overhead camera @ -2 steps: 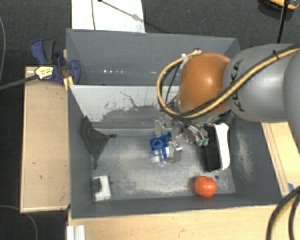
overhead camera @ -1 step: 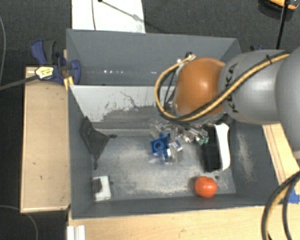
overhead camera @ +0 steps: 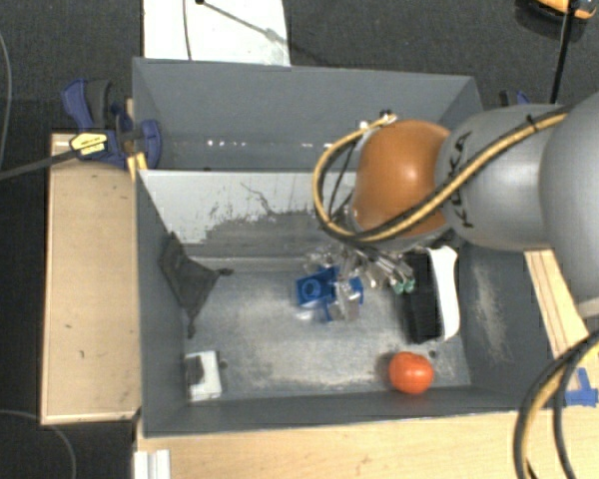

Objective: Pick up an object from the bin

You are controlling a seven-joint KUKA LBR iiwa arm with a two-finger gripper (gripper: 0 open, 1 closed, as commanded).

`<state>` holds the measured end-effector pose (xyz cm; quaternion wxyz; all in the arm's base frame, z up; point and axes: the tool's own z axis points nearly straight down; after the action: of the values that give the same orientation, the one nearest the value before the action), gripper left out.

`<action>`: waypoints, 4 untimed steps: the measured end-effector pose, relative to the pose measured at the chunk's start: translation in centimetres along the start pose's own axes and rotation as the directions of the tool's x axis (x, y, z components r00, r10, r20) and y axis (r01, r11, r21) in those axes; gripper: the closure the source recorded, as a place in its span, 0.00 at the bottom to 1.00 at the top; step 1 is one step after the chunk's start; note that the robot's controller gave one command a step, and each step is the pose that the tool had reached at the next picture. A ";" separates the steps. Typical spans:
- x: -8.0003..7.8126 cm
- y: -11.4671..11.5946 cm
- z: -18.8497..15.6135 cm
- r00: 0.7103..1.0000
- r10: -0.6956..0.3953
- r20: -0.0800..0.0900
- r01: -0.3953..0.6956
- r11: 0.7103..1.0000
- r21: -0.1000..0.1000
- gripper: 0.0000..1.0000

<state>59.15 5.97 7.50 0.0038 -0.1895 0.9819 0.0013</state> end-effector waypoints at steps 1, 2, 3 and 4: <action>0.0 0.0 0.0 1.000 0.000 0.000 0.000 1.000 0.000 1.00; 0.1 0.0 -0.2 1.000 0.000 0.000 0.000 1.000 0.000 1.00; 0.3 0.1 -2.0 1.000 0.001 -0.005 -0.001 1.000 -0.002 1.00; 0.2 0.1 -4.4 1.000 0.001 -0.003 -0.001 1.000 -0.001 1.00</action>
Offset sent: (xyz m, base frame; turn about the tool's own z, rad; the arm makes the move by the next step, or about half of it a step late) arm -0.0001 0.0000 0.0755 0.0000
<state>58.90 5.97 11.88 0.0020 -0.1889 0.9820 0.0016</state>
